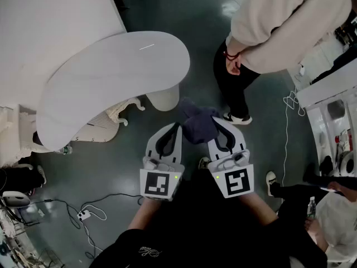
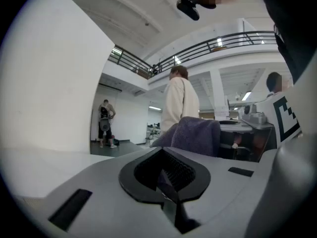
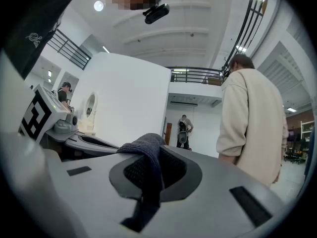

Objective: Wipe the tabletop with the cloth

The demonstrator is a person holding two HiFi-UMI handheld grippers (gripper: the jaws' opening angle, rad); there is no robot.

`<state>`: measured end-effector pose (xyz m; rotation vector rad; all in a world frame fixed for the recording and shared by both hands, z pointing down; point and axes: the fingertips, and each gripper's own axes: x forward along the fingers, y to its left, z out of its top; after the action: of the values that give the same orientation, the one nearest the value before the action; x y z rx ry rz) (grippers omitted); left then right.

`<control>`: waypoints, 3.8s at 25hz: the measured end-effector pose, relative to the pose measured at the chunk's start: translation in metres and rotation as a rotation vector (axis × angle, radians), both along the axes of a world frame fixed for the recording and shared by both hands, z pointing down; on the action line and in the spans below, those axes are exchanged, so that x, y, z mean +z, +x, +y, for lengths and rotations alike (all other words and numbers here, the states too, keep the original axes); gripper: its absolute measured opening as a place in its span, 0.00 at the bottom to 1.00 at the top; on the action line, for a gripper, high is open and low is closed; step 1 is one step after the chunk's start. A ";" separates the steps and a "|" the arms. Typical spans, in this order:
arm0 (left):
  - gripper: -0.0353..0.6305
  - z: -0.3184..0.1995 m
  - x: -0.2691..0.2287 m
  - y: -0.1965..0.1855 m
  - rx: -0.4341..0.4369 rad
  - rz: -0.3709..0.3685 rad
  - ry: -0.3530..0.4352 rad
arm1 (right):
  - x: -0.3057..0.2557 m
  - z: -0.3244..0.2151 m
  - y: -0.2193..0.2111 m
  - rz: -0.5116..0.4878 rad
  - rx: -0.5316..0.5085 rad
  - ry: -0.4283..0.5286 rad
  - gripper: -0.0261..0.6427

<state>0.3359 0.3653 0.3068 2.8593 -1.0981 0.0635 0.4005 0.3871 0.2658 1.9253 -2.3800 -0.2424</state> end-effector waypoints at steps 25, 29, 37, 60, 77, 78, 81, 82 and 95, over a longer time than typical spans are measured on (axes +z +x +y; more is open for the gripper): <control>0.06 -0.041 0.070 -0.119 0.069 -0.160 -0.167 | 0.048 -0.065 -0.111 -0.005 -0.011 -0.115 0.06; 0.06 -0.069 0.079 -0.114 0.069 -0.159 -0.189 | 0.058 -0.097 -0.100 0.008 -0.015 -0.134 0.06; 0.06 -0.172 0.086 -0.077 0.044 -0.184 -0.200 | 0.063 -0.205 -0.069 0.002 -0.085 -0.094 0.06; 0.06 -0.373 0.155 -0.022 -0.073 -0.380 -0.371 | 0.242 -0.527 0.086 0.291 -0.166 -0.510 0.06; 0.06 -0.366 0.202 -0.069 -0.105 -0.421 -0.512 | 0.341 -0.551 0.071 0.573 -0.211 -0.623 0.06; 0.06 -0.366 0.200 -0.072 -0.099 -0.428 -0.499 | 0.341 -0.546 0.066 0.564 -0.216 -0.636 0.06; 0.06 -0.360 0.196 -0.067 -0.068 -0.440 -0.463 | 0.344 -0.521 0.067 0.540 -0.217 -0.660 0.06; 0.06 -0.357 0.195 -0.065 -0.056 -0.438 -0.456 | 0.344 -0.512 0.069 0.535 -0.209 -0.668 0.06; 0.06 -0.293 0.190 -0.122 0.000 -0.381 -0.433 | 0.351 -0.389 0.012 0.492 -0.112 -0.747 0.06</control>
<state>0.2137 0.0726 0.4970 2.5066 -0.9849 0.7723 0.4130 -0.0020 0.6164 1.2195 -1.8672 0.1440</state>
